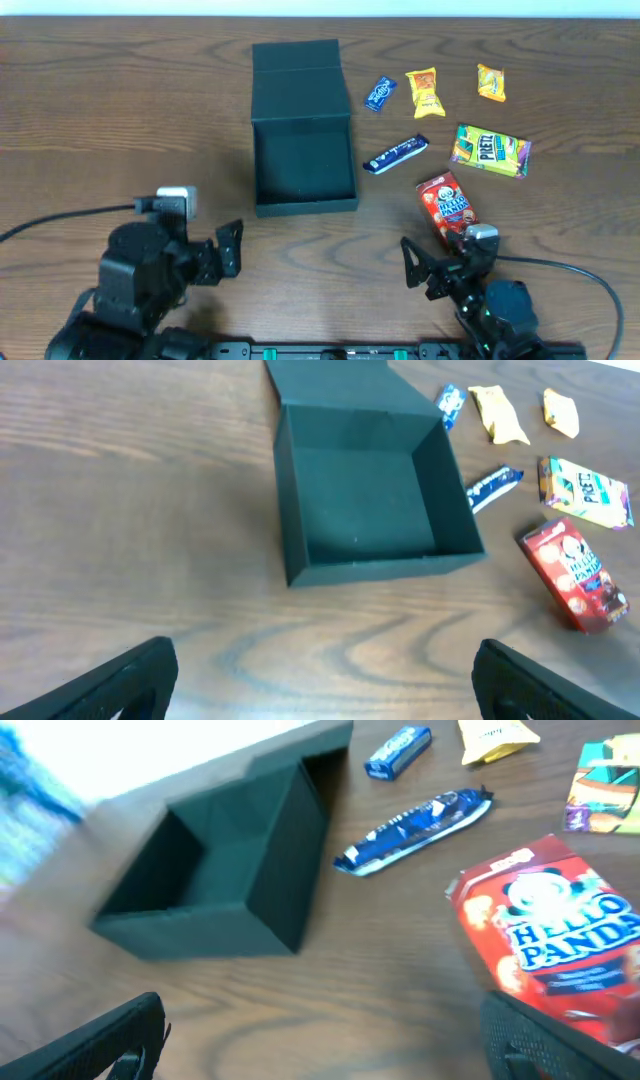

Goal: Pack container

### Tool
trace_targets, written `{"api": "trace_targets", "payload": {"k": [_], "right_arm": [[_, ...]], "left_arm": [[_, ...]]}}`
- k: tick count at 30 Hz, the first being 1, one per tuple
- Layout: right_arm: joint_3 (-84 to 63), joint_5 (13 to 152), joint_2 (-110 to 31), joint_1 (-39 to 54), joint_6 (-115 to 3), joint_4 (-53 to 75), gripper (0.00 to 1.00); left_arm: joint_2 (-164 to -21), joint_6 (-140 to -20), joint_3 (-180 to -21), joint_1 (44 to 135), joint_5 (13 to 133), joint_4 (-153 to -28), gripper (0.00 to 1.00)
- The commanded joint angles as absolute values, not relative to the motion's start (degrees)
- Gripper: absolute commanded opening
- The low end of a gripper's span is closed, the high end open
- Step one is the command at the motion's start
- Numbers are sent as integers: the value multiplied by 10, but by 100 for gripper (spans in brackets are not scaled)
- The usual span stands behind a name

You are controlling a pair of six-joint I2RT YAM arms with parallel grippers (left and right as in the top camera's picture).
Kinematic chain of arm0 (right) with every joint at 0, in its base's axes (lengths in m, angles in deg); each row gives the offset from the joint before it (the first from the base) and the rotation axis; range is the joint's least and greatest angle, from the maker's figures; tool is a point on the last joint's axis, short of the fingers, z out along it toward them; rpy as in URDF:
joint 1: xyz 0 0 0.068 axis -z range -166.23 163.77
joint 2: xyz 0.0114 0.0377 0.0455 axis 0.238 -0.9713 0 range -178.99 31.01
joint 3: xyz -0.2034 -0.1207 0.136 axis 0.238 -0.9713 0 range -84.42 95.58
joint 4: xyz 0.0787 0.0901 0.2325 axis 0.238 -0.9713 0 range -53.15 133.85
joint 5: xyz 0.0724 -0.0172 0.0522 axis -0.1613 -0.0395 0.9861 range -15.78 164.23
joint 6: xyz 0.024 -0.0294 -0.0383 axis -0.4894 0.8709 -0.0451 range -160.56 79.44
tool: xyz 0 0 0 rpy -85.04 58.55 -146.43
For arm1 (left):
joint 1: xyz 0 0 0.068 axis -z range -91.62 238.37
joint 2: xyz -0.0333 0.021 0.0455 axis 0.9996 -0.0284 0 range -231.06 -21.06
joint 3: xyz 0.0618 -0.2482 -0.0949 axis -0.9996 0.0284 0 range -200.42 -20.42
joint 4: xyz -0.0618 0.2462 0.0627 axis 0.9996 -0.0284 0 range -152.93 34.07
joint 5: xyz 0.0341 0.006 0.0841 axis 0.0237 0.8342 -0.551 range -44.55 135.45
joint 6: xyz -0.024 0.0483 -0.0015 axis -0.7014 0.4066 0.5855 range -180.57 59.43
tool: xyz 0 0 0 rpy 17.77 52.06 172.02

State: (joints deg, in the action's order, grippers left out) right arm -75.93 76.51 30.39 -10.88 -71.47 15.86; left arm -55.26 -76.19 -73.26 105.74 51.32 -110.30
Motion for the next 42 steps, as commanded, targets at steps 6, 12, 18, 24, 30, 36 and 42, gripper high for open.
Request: {"api": "trace_targets", "payload": {"k": [6,12,18,24,30,36,42], "right_arm": [[-762,881,307,-104,-1005,156,99],[-762,888,307,-104,-943,258,99],[-726,886,281,-88,-855,313,99],[-616,886,161,-42,-745,267,99],[-476,873,0,7,-632,195,99],[-355,826,-167,49,-645,127,99],[-280,826,-298,85,-779,94,99]], "left_arm": [[-547,-758,-735,1058,514,-1116,95],[-547,-758,-735,1058,513,-1117,95],[-547,-758,-735,1058,513,-1123,95],[-547,-758,-735,1058,513,-1123,95],[-547,-758,-735,1058,513,-1123,95],[-547,-758,-735,1058,513,-1123,95],[-547,-758,-735,1058,513,-1123,95]]}}
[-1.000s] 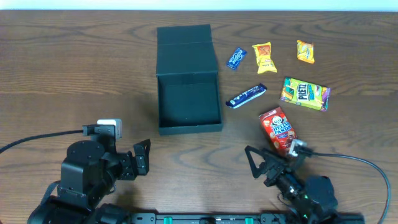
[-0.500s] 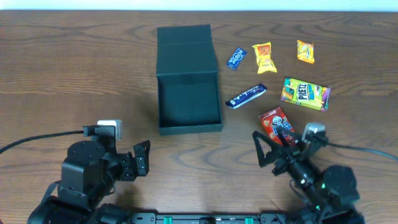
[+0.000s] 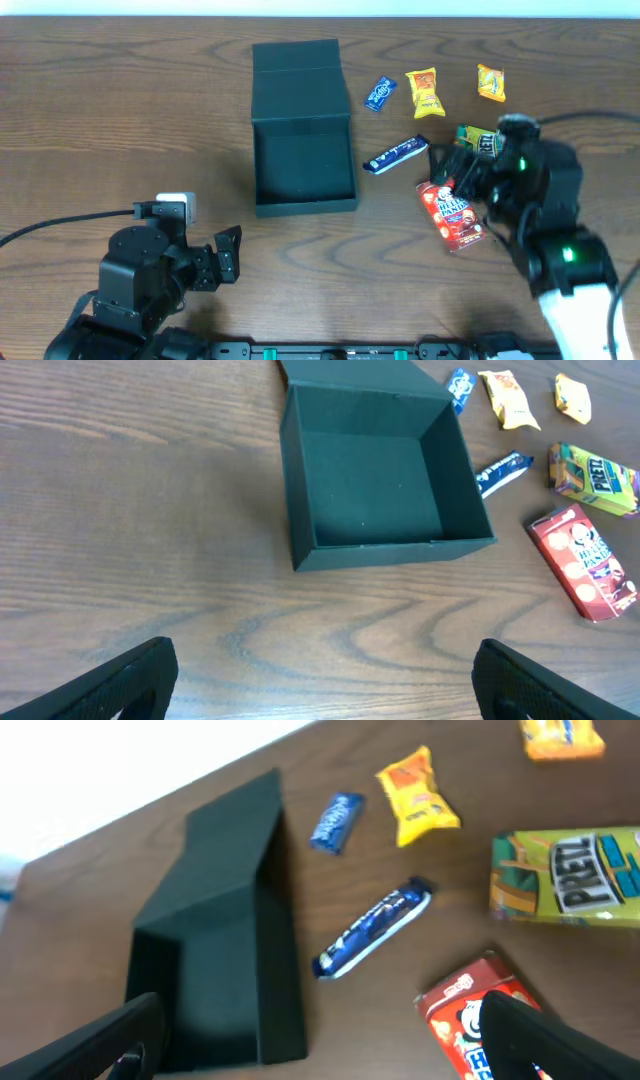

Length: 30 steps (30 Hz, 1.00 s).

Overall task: Pack container
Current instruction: 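Reach the right gripper toward the green Pretz box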

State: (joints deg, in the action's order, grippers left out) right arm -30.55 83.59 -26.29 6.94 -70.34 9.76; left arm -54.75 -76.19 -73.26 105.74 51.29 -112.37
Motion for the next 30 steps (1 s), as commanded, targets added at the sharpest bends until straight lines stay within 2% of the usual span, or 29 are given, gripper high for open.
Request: {"api": "trace_targets", "payload": {"k": [1,9,13,17,21,25,30], "right_arm": [[-273,826,-315,90,-802,94,99],[-256,833,-436,162,-982,130,99],[-244,877,-506,197,-999,164,99],[-189,895,-595,219,-1002,134,99],[-142,911,-656,224,-1055,114,99],[-118,910,-695,225,-1136,122,99],[-118,891,-704,225,-1146,134,99]], "left_arm": [[-547,-758,-735,1058,513,-1123,95],[-547,-758,-735,1058,513,-1123,95],[-547,-758,-735,1058,513,-1123,95],[-547,-758,-735,1058,513,-1123,95],[-547,-758,-735,1058,513,-1123,95],[-547,-758,-735,1058,513,-1123,95],[-547,-758,-735,1058,513,-1123,95]]}}
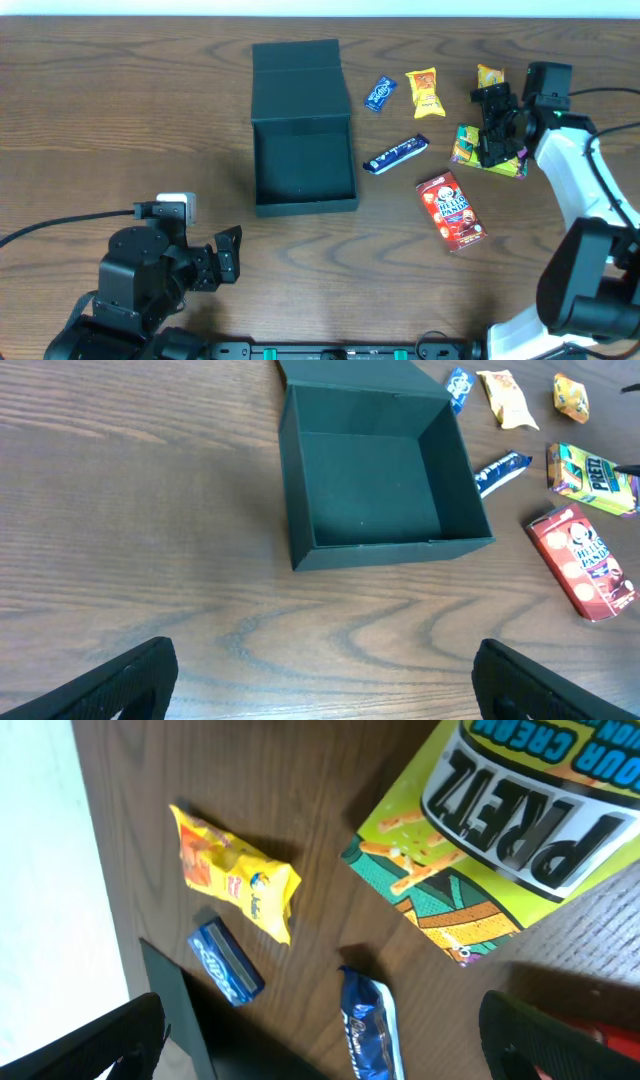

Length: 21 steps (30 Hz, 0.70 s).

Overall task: Pack container
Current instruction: 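Reach the right gripper toward the green Pretz box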

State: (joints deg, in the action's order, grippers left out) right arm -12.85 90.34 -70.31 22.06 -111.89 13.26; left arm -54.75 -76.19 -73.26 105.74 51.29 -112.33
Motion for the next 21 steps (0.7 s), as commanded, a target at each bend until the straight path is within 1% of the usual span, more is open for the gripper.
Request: {"api": "trace_targets", "payload": {"k": [1,5,11,13,15,18,21], "right_arm": [[-118,884,-704,225,-1147,135,99],[-118,862,-704,225,-1146,121,99],[-118,830,-704,225,-1145,134,99],[-118,805,-704,225,-1131,134,89],[-116,778,-704,228,-1143,107,88],[-112,774,-704,242,-1200,44,88],[-112,775,-704,254,-1223,26,86]], "left_arm": [[-547,-758,-735,1058,513,-1123,95],[-547,-758,-735,1058,513,-1123,95],[-547,-758,-735,1058,513,-1123,95],[-547,-758,-735,1058,513,-1123,95],[-547,-758,-735,1058,513,-1123,95],[-547,-758,-735,1058,513,-1123,95],[-547,-758,-735,1058,513,-1123,95]]}}
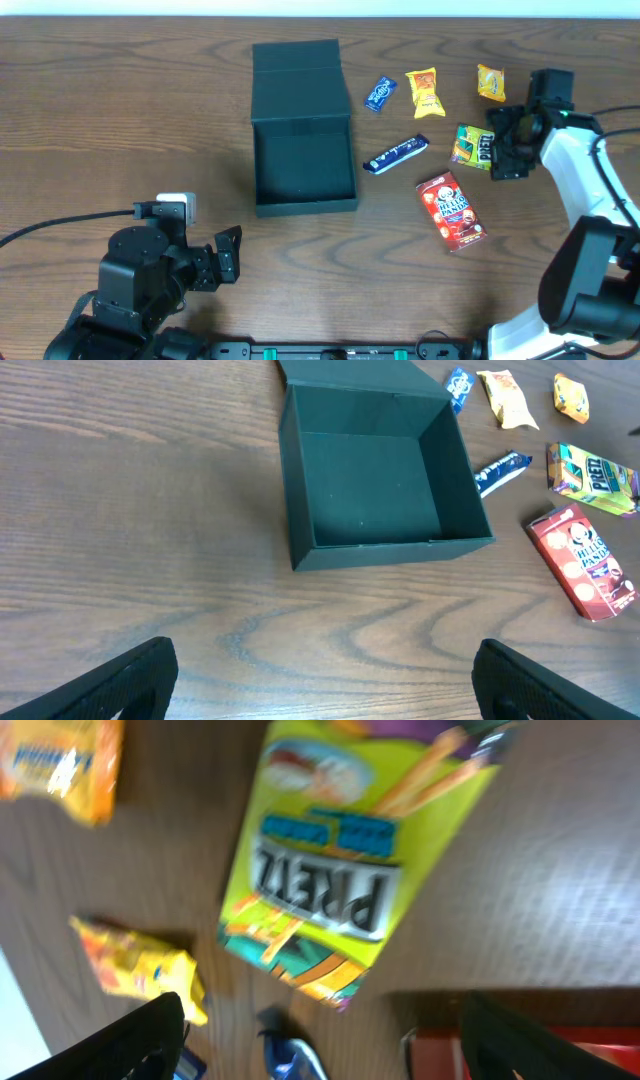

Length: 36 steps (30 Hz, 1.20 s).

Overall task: Pack container
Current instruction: 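Reach the right gripper toward the green Pretz box, then grasp the green Pretz box with the right gripper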

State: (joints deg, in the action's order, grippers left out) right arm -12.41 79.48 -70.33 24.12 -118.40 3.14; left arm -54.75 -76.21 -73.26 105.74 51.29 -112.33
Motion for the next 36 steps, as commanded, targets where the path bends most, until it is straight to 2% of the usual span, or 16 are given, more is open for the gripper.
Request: {"api": "trace_targets", "payload": {"k": [1,7,15,33,36], "right_arm": [[-112,774,-704,256,-1229,22,86],[-86,786,-742,263,-1232,6,87],[64,785,-869,262,-1213,-122,88],[69,760,-927,264,-1202,-91,91],[69,763,-931,264,-1189,-91,89]], "left_arm": [[-547,-758,-735,1058,513,-1123,95],[-547,-758,-735,1058,513,-1123,95],[-547,-758,-735,1058,513,-1123,95],[-547,-758,-735,1058,513,-1123,95],[-547,-758,-735,1058,513,-1123,95]]}}
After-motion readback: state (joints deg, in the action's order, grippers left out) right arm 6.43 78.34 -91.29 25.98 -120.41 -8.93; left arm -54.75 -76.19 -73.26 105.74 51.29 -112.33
